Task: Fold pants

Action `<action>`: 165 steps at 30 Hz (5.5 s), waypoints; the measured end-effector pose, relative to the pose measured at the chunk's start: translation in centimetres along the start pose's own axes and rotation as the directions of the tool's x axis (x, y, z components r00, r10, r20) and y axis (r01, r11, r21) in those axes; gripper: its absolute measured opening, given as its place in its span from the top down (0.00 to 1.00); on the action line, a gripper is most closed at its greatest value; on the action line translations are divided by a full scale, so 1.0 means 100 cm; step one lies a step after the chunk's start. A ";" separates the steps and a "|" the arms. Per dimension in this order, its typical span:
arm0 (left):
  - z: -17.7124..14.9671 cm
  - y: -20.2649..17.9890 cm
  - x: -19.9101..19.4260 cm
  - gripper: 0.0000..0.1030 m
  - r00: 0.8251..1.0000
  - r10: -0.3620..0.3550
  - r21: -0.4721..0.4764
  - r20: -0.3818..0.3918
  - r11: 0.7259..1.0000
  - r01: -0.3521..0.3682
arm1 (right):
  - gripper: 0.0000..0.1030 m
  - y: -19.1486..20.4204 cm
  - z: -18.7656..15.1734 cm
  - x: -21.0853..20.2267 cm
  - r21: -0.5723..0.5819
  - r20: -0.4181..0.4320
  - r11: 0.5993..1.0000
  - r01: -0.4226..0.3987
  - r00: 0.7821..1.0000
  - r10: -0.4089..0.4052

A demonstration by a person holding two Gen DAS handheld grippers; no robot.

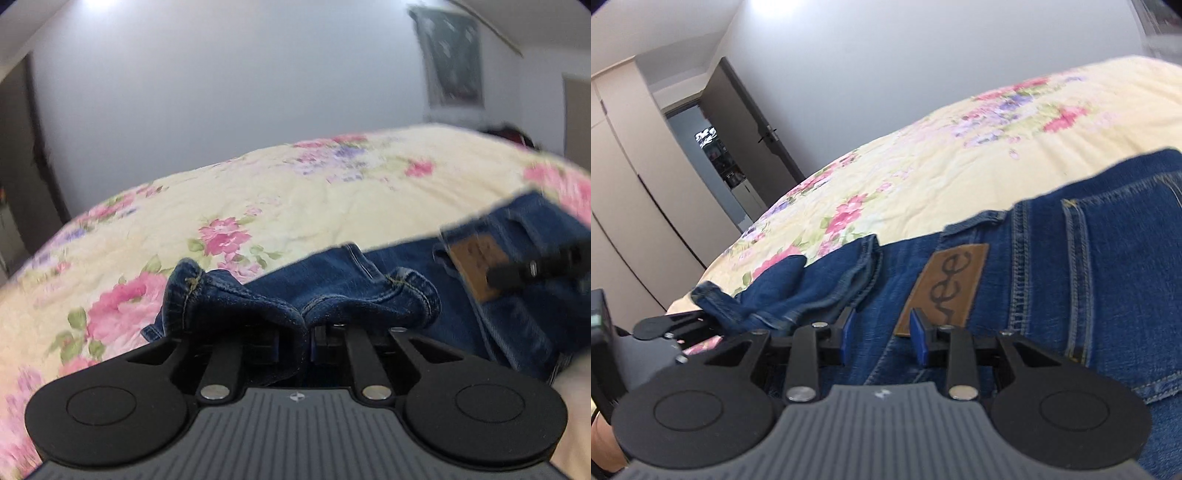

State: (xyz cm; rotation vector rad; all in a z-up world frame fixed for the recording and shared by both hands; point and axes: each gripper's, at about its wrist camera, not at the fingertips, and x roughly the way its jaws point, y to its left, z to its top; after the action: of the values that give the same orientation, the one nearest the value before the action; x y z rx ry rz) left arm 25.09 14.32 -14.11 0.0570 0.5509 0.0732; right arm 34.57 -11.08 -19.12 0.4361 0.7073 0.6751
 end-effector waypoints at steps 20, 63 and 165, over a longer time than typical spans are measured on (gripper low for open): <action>0.050 -0.004 -0.022 0.88 0.992 -0.085 -0.114 0.097 0.989 0.096 | 0.70 -0.002 0.011 -0.010 0.040 0.055 0.999 -0.031 0.998 0.029; -0.038 0.068 -0.062 0.44 0.980 0.129 -0.406 -0.153 0.896 -0.181 | 0.83 -0.005 0.014 0.029 0.210 -0.029 0.965 0.159 0.987 -0.156; -0.068 0.115 -0.009 0.10 0.977 -0.104 -0.802 -0.183 0.591 -0.088 | 0.68 0.052 -0.042 0.065 -0.439 -0.207 0.898 -0.040 0.977 -0.058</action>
State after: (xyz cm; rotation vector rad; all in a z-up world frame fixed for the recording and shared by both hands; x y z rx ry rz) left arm 20.17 25.98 -18.55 -0.8789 0.6912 0.3248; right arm 33.10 -2.32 -21.85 -0.0622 0.7327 0.8569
